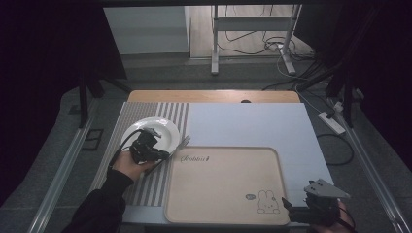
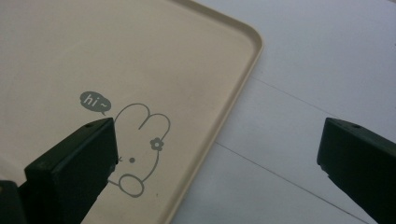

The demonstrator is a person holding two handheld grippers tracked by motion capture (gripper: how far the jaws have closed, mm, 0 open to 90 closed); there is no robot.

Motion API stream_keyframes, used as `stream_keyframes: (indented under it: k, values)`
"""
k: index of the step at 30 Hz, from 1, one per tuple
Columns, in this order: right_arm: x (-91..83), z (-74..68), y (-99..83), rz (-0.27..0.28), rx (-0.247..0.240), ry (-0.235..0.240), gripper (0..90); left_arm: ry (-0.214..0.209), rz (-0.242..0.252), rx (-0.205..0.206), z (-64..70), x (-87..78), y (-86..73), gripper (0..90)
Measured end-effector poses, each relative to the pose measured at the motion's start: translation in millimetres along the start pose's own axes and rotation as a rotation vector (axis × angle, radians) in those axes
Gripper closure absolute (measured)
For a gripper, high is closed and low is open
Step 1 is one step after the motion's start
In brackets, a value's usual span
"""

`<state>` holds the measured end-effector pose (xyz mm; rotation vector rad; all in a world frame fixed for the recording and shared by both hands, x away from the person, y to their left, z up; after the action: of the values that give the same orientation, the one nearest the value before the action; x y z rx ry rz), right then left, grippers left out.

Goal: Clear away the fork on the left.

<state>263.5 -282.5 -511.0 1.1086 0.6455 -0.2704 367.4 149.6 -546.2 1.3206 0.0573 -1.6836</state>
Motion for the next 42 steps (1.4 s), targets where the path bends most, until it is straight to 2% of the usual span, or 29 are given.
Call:
stream_keyframes:
  k: [3,4,5,8,9,12,15,16,17,19,24,26,29,31,32,33,35,37,42]
  values:
    - [-0.2,-0.1,0.0,0.002,-0.002,-0.001,0.0,0.003,-0.024,0.005,11.4,9.1,-0.1,85.1]
    - [-0.4,-0.2,0.0,0.002,-0.003,0.001,0.0,0.003,-0.024,0.005,11.4,9.1,-0.1,85.1]
    - [-0.5,-0.2,0.0,0.002,-0.004,0.001,0.0,-0.008,-0.026,0.006,19.6,14.6,0.6,85.1]
    - [-0.8,-0.4,0.0,0.003,-0.005,0.002,0.0,-0.022,-0.031,0.007,32.5,23.1,1.0,85.1]
    - [-0.9,-0.5,0.0,0.004,-0.005,0.002,0.0,-0.022,-0.031,0.007,32.5,23.1,1.0,85.1]
    - [-0.9,-0.7,0.1,0.007,-0.007,0.002,0.0,-0.041,-0.055,0.021,50.3,37.0,0.6,85.1]
    - [-1.0,-0.8,0.1,0.008,-0.011,0.0,0.0,-0.056,-0.076,0.038,62.5,47.3,0.8,85.0]
    - [-1.0,-0.8,0.1,0.008,-0.011,0.0,0.0,-0.056,-0.076,0.038,62.5,47.3,0.8,85.1]
    - [-1.0,-1.0,0.2,0.009,-0.013,-0.001,0.0,-0.055,-0.086,0.047,69.6,53.8,1.1,85.1]
    - [-1.2,-1.1,0.1,0.008,-0.016,0.001,0.0,-0.056,-0.101,0.058,75.1,60.1,0.6,85.0]
    - [-1.3,-1.6,0.2,0.011,-0.017,0.002,0.0,-0.053,-0.154,0.065,78.6,75.0,-5.9,84.5]
    - [-1.6,-1.7,0.2,0.011,-0.018,0.004,0.0,-0.06,-0.177,0.082,79.5,79.0,-8.7,83.4]
    - [-1.4,-2.1,0.3,0.013,-0.021,0.004,0.0,-0.061,-0.144,0.112,83.8,78.3,-3.8,77.0]
    - [-1.3,-2.3,0.1,0.01,-0.025,0.005,0.0,-0.063,-0.107,0.138,88.3,75.3,2.6,76.0]
    - [-1.3,-2.4,0.1,0.009,-0.026,0.005,0.0,-0.063,-0.107,0.138,88.3,75.3,2.6,77.8]
    - [-1.2,-2.3,0.1,0.008,-0.027,0.003,0.0,-0.066,-0.085,0.162,92.6,74.3,7.9,81.3]
    - [-0.9,-2.4,0.2,0.009,-0.027,0.002,0.0,-0.074,-0.083,0.173,94.9,75.3,9.9,88.6]
    - [-0.7,-2.7,0.2,0.009,-0.031,0.002,0.0,-0.085,-0.111,0.196,99.7,83.9,12.1,88.8]
    - [-1.0,-3.0,0.1,0.009,-0.035,0.004,0.0,-0.055,-0.178,0.217,95.9,98.0,10.6,88.9]
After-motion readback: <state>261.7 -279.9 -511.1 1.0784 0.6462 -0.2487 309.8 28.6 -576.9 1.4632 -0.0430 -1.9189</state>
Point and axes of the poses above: each handheld gripper's, and its own axes: x roughly forward along the jaws, y roughly out of its top, z roughly to its right, the point moved 8 cm from there along x, roughly forward along the jaws, and after that the axes turned 12 degrees about -y, right-handed, at the moved point
